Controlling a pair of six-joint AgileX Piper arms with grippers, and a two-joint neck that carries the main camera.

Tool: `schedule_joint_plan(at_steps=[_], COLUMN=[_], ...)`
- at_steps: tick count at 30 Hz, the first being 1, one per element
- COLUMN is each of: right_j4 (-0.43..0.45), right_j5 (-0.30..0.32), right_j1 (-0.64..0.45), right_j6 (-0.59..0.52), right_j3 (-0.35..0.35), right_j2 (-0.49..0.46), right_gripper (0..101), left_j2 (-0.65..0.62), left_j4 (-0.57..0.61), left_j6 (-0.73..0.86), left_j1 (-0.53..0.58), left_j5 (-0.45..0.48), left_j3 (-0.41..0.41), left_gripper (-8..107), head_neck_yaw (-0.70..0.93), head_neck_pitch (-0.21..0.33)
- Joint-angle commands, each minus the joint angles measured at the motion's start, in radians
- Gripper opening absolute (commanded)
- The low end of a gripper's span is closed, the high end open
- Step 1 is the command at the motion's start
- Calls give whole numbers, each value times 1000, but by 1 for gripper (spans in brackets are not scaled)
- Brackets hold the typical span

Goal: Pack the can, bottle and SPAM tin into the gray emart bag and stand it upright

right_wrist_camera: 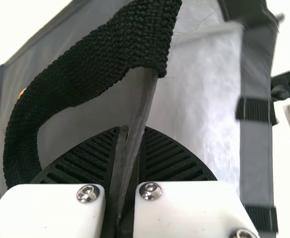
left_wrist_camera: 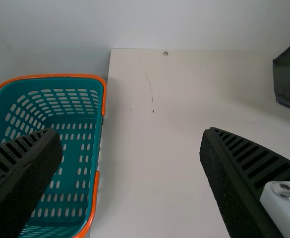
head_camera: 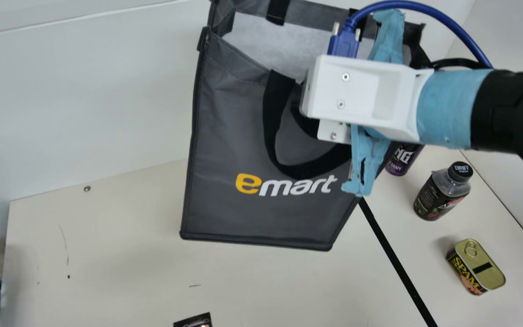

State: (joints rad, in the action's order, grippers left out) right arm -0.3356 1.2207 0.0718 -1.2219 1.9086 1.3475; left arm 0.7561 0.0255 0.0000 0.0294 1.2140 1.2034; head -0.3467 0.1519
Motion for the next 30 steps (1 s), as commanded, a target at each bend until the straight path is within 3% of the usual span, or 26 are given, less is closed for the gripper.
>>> schedule_joint_plan(at_steps=[1,16,30], right_j4=[9,114,229], right_j5=[-1,-1,-1], right_j1=[15,190,390], right_j6=[5,87,219], right_j3=[-23,-175,-246], right_j2=[-23,-144,-172], right_gripper=[0,0,0], left_j2=[0,0,0], left_j4=[0,0,0], left_j6=[0,0,0], left_j1=[0,0,0], left_j5=[0,0,0], left_j3=[0,0,0], left_gripper=[90,90,90], head_neck_yaw=[-2,-2,-2], head_neck_pitch=[23,23,23])
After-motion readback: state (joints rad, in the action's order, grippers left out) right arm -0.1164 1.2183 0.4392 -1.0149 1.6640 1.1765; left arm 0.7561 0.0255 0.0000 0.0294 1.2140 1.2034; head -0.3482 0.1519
